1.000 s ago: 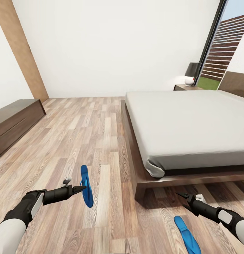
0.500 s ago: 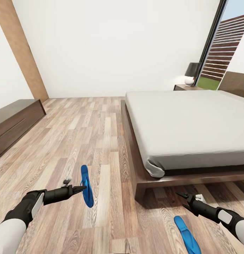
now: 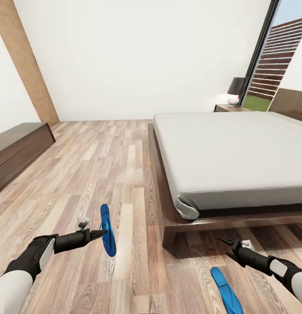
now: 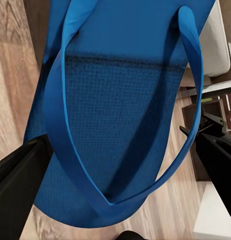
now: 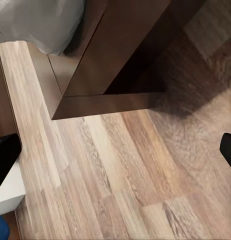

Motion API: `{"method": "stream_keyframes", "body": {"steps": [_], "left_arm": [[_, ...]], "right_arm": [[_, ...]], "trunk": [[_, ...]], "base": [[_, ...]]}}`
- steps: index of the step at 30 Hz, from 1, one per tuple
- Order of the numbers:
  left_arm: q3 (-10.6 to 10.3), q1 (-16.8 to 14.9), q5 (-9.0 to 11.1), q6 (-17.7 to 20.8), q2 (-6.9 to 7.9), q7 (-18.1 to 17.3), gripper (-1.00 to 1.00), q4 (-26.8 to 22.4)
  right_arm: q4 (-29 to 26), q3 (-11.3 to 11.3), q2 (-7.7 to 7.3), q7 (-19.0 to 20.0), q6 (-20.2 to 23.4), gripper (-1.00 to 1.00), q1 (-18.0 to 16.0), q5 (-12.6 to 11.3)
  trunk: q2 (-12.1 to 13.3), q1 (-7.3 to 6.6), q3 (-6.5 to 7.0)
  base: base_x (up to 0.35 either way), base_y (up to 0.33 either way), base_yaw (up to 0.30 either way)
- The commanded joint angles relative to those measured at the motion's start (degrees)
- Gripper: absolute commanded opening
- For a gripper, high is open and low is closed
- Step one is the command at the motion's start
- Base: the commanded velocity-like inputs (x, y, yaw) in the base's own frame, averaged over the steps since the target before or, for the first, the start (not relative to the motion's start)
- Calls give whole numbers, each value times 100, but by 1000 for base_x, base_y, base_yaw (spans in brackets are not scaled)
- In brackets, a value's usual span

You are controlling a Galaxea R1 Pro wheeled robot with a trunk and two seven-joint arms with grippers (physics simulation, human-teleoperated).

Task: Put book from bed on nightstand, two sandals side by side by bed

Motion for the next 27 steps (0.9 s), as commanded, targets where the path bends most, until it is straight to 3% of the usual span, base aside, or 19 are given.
{"method": "stream_keyframes", "body": {"steps": [1, 27], "left_arm": [[6, -1, 13, 45, 0, -9, -100, 0], [6, 1, 15, 45, 3, -3, -100, 0]], "right_arm": [[17, -45, -3, 9, 39, 100, -8, 1], [17, -54, -3, 5, 38, 100, -8, 9]], "trunk": [[-2, -1, -5], [-2, -1, -5]], "base": [[0, -113, 0], [0, -99, 0]]}}
